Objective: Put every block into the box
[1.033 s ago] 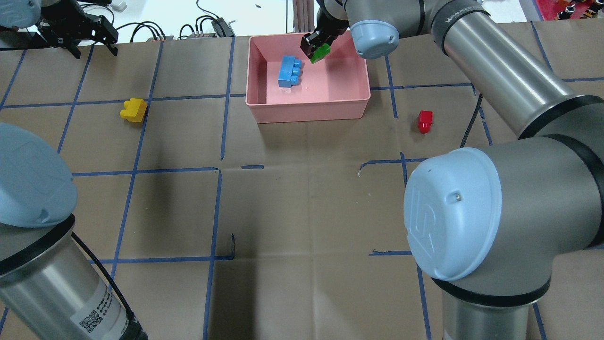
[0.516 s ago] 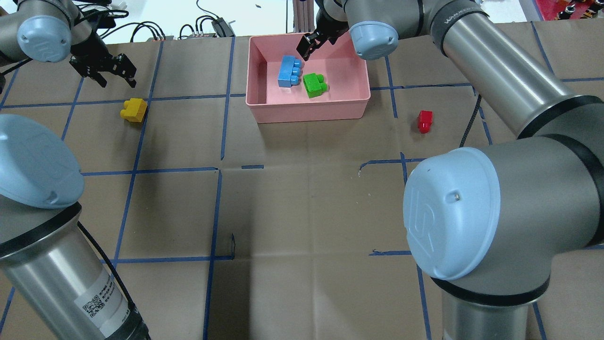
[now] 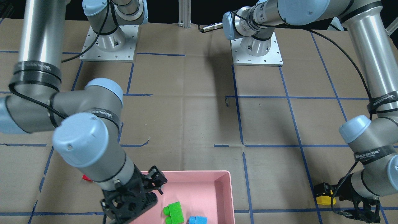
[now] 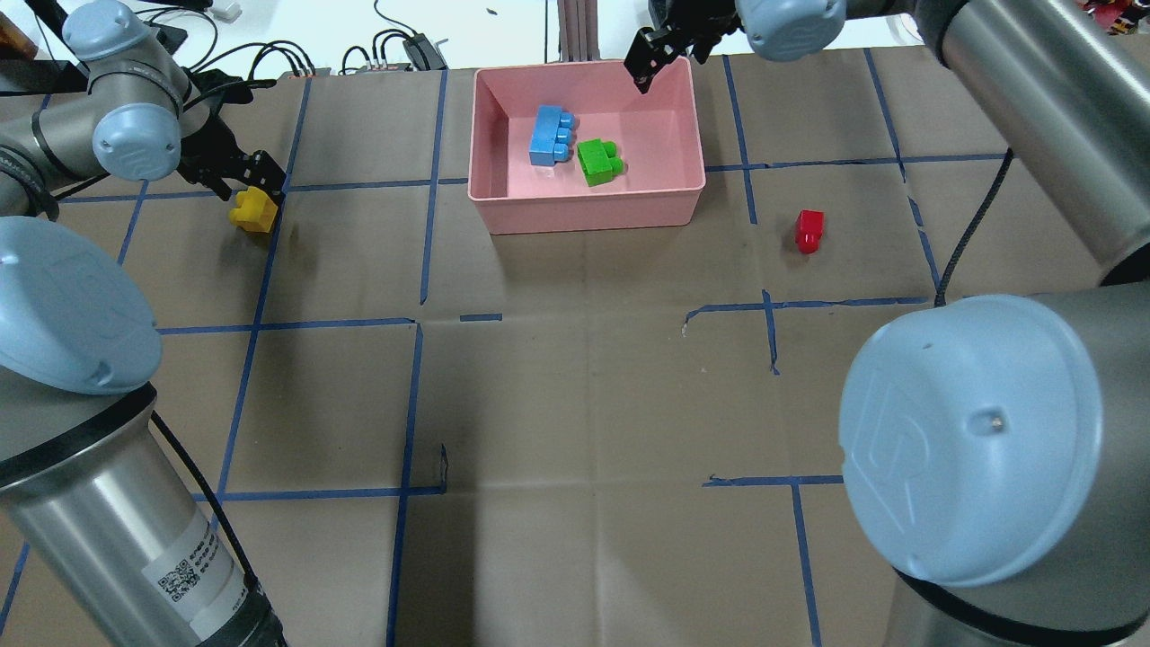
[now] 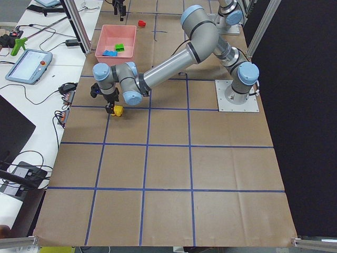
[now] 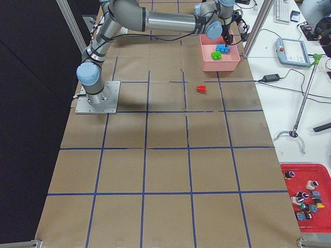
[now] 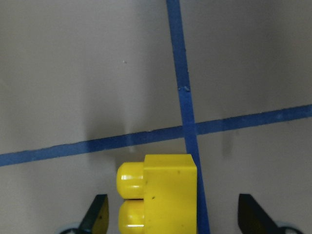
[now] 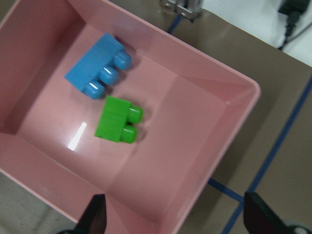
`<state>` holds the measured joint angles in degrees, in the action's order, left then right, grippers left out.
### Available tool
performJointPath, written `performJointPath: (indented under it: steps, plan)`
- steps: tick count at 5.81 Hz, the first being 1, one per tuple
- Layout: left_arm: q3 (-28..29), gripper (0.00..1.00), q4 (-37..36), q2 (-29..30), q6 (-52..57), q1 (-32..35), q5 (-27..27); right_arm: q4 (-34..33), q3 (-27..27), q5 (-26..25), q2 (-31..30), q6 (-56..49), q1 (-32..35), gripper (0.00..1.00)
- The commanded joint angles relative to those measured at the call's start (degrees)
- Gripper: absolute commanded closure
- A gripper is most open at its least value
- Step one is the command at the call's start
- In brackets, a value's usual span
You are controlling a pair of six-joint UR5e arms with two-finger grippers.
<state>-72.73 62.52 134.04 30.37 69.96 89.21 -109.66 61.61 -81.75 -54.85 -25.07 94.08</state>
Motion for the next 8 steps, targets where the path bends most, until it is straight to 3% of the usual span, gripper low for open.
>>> performJointPath:
  steps: [1, 2, 4, 5, 6, 8]
  plan:
    - [-0.92, 0.07, -2.39, 0.17, 2.32, -0.09, 0.43, -0.19, 3.75, -8.54, -2.98, 0.20, -4.07, 0.01]
    - [-0.84, 0.07, -2.40, 0.25, 2.50, -0.09, 0.44, -8.12, 11.09, -9.30, -4.72, 0.46, -4.34, 0.01]
    - [-0.84, 0.07, -3.98, 1.21, 3.21, -0.52, 0.52, -25.94, 31.28, -9.31, -11.73, 5.81, -7.31, 0.01]
    - [-0.66, 0.15, -3.99, 1.22, 3.12, -1.05, 0.44, -31.44, 40.17, -8.61, -12.90, 6.70, -10.55, 0.01]
    - [-0.75, 0.33, -3.99, 1.22, 3.12, -1.05, 0.70, -31.06, 42.34, -8.52, -12.47, 13.40, -12.76, 0.01]
    - [-0.14, 0.60, -3.81, 0.35, 2.42, -1.05, 0.79, -31.41, 43.59, -8.43, -11.51, 23.69, -12.79, 0.01]
